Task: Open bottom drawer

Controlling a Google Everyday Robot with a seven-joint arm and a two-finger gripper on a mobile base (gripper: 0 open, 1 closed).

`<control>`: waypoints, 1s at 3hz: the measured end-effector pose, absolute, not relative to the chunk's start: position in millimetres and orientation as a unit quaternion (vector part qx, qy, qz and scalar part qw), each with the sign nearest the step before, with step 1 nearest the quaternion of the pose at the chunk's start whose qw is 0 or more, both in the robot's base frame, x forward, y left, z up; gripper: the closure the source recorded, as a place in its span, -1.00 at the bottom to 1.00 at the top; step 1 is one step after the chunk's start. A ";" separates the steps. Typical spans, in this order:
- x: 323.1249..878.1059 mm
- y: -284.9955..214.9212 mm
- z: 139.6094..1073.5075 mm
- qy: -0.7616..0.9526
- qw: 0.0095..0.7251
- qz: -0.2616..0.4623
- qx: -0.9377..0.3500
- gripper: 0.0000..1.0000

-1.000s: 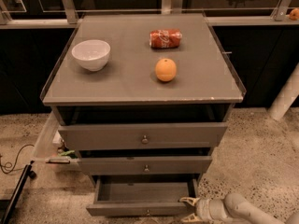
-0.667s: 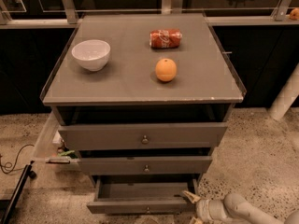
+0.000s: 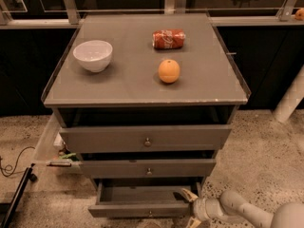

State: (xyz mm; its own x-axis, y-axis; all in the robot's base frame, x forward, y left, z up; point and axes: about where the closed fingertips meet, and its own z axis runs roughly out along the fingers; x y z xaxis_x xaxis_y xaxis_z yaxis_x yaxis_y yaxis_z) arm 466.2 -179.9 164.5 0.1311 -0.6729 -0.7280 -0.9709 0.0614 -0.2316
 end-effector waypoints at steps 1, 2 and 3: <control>466.8 -179.2 164.5 0.627 0.370 0.201 -0.655 -1.00; 466.8 -179.2 164.5 0.627 0.370 0.201 -0.655 -0.62; 466.8 -179.1 164.5 0.627 0.370 0.202 -0.655 -0.15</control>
Offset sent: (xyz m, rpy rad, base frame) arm 0.0006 0.0007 0.0000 -0.0001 -0.0004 0.0012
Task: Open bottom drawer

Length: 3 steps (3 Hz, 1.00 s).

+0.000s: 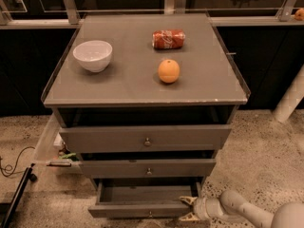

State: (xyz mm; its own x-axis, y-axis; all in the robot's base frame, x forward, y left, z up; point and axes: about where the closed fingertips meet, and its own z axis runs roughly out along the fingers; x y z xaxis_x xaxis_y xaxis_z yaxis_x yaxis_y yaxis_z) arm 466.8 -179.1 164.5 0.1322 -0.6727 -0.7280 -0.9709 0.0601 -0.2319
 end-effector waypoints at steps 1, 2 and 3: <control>466.8 -179.1 164.5 0.627 0.370 0.202 -0.655 0.31; 452.9 -171.2 166.4 0.615 0.368 0.211 -0.665 0.79; 435.2 -173.2 163.8 0.621 0.361 0.221 -0.660 1.00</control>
Offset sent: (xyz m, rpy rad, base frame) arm -0.0334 0.0153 0.0078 0.0108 -0.0003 0.0904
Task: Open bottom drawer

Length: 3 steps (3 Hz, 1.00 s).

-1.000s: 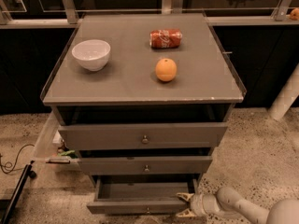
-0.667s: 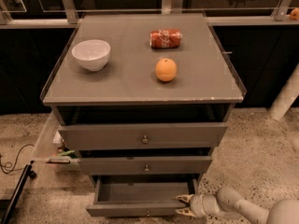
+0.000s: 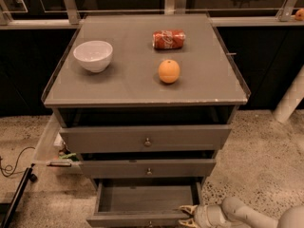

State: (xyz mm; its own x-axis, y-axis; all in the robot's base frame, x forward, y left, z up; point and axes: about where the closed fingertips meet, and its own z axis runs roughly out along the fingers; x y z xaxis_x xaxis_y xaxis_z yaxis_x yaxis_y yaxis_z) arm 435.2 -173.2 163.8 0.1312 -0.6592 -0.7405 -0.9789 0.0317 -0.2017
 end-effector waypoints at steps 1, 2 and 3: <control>435.0 -173.4 165.6 0.621 0.361 0.221 -0.660 1.00; 416.9 -178.3 161.6 0.634 0.360 0.229 -0.645 1.00; 416.5 -178.3 165.6 0.634 0.360 0.230 -0.645 1.00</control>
Offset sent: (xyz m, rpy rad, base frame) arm -0.2014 -0.0611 -0.0408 0.1172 0.2649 -0.2762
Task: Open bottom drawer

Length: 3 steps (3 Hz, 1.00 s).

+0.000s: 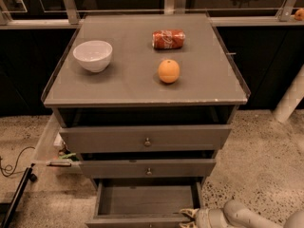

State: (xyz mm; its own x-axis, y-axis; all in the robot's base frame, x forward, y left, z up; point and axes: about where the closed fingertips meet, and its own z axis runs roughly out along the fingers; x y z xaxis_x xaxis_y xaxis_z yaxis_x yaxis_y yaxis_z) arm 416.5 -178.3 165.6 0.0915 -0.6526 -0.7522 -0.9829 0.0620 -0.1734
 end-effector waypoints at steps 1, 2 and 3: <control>399.7 -178.8 162.8 0.642 0.360 0.239 -0.634 1.00; 399.6 -178.7 167.0 0.642 0.360 0.239 -0.634 1.00; 399.6 -178.7 167.0 0.642 0.360 0.239 -0.634 0.61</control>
Offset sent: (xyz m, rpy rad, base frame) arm -0.2489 -0.0376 -0.0347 0.1912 0.2512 -0.1840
